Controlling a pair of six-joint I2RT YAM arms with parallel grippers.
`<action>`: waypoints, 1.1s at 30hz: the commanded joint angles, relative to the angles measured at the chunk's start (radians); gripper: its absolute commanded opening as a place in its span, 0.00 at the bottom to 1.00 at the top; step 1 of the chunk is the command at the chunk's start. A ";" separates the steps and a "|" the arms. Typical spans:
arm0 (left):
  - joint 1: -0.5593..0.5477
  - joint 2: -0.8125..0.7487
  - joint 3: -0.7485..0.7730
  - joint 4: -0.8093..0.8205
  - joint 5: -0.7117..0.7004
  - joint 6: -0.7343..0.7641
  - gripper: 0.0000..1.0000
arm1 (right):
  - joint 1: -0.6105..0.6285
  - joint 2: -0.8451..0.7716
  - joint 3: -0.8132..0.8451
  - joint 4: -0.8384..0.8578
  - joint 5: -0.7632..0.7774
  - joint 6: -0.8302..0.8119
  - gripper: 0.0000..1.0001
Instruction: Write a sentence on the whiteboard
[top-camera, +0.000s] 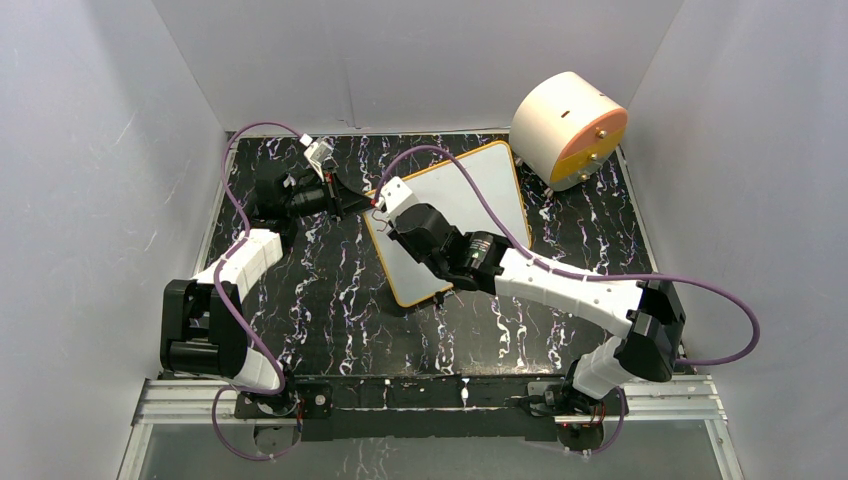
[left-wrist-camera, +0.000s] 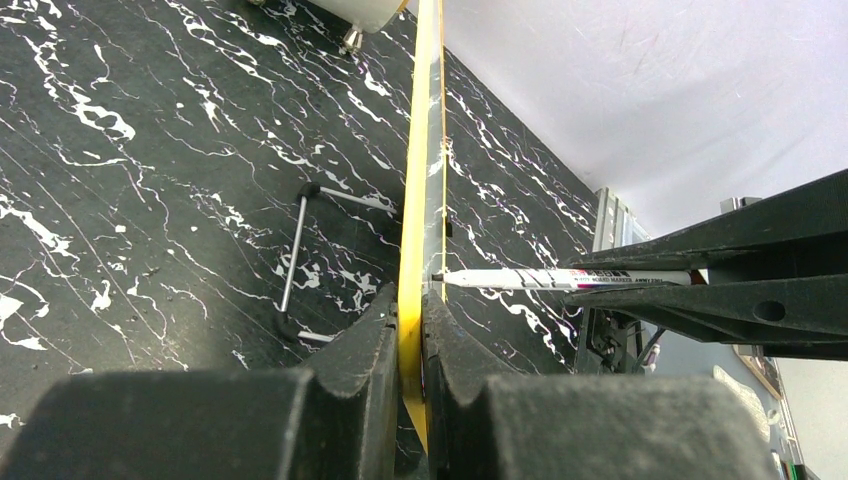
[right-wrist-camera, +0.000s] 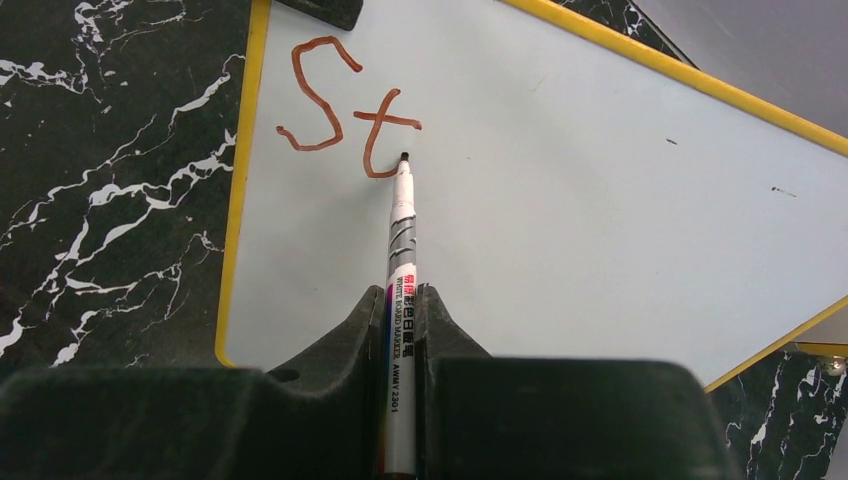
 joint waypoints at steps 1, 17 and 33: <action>-0.045 0.036 -0.020 -0.121 -0.002 0.064 0.00 | -0.008 -0.055 -0.006 0.076 0.005 0.003 0.00; -0.045 0.039 -0.018 -0.128 -0.008 0.069 0.00 | -0.033 -0.095 -0.037 0.052 -0.014 0.022 0.00; -0.046 0.041 -0.017 -0.133 -0.008 0.071 0.00 | -0.053 -0.075 -0.038 0.061 -0.065 0.050 0.00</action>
